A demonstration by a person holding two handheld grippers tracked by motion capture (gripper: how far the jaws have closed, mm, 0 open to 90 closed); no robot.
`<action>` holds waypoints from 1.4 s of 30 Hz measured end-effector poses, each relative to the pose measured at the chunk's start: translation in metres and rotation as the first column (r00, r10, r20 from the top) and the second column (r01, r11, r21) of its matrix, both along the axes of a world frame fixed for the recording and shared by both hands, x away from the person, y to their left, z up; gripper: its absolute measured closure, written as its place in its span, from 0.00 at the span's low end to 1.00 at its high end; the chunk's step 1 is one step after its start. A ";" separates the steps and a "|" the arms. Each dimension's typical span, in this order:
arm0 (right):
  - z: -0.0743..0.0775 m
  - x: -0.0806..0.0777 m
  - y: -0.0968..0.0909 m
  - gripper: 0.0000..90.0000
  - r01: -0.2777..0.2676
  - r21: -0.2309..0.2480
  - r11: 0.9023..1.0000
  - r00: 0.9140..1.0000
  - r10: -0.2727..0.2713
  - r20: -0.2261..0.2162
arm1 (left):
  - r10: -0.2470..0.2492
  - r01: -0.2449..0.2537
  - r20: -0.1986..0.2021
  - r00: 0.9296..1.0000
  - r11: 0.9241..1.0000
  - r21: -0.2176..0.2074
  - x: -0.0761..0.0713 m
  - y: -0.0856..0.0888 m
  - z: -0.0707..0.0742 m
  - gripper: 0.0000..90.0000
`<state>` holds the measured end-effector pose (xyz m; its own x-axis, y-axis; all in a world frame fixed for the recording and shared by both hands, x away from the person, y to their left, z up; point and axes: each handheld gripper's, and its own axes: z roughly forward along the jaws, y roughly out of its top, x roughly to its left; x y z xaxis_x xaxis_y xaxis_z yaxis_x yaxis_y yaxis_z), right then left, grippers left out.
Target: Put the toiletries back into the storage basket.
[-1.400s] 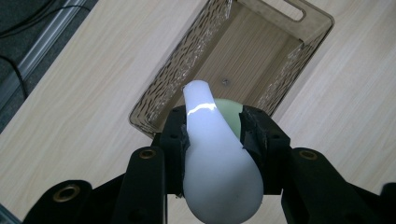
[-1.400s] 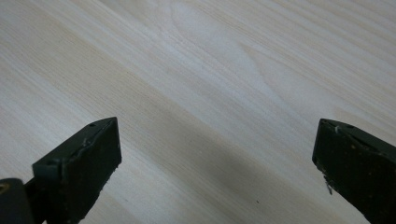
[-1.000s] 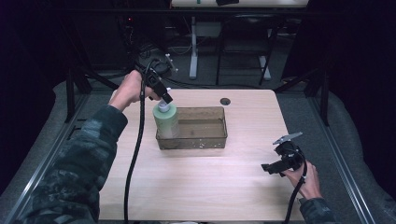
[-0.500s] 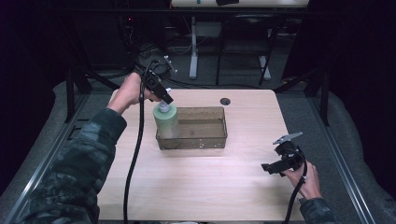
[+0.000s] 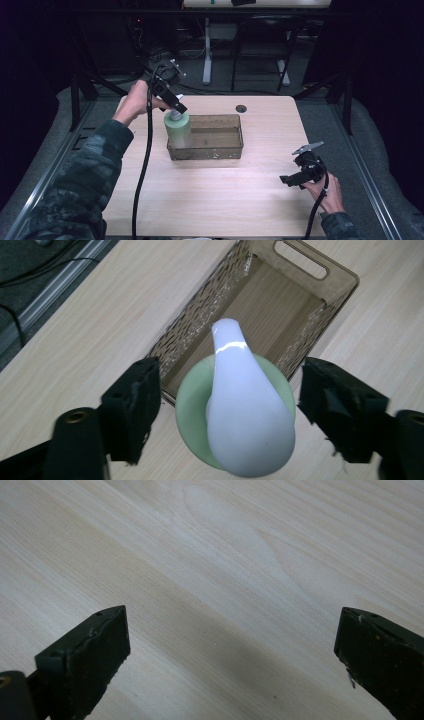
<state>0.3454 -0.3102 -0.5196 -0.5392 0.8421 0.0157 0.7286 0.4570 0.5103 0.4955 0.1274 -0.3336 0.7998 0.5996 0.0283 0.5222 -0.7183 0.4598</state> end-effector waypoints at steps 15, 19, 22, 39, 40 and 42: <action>0.000 0.000 0.000 0.01 -0.003 -0.007 1.000 1.000 0.003 0.001 | 0.058 -0.054 0.053 0.997 0.996 -0.078 -0.022 0.021 0.010 0.02; 0.000 0.000 0.000 0.01 -0.003 -0.006 1.000 1.000 0.003 0.001 | 0.062 -0.057 0.061 0.996 0.994 -0.088 -0.033 0.026 0.006 0.00; 0.000 0.000 0.002 0.01 0.000 -0.001 1.000 1.000 0.000 -0.004 | 0.061 -0.055 0.060 0.996 0.993 -0.105 -0.042 0.031 0.002 0.00; 0.000 0.000 0.002 0.01 -0.004 -0.008 1.000 1.000 0.004 -0.001 | 0.122 -0.112 0.067 0.990 0.985 -0.135 -0.094 0.068 -0.044 0.00; 0.000 0.000 0.002 0.01 -0.006 -0.008 1.000 1.000 0.006 -0.001 | 0.130 -0.120 0.064 0.989 0.983 -0.141 -0.096 0.070 -0.049 0.00; 0.000 -0.001 0.003 0.01 -0.006 -0.005 1.000 1.000 0.006 -0.004 | 0.145 -0.134 0.068 0.987 0.980 -0.150 -0.101 0.075 -0.057 0.00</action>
<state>0.3449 -0.3074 -0.5197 -0.5442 0.8388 0.0139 0.7277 0.4637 0.5054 0.3944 0.2022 -0.3907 0.7066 0.7076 -0.0076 0.5711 -0.5640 0.5964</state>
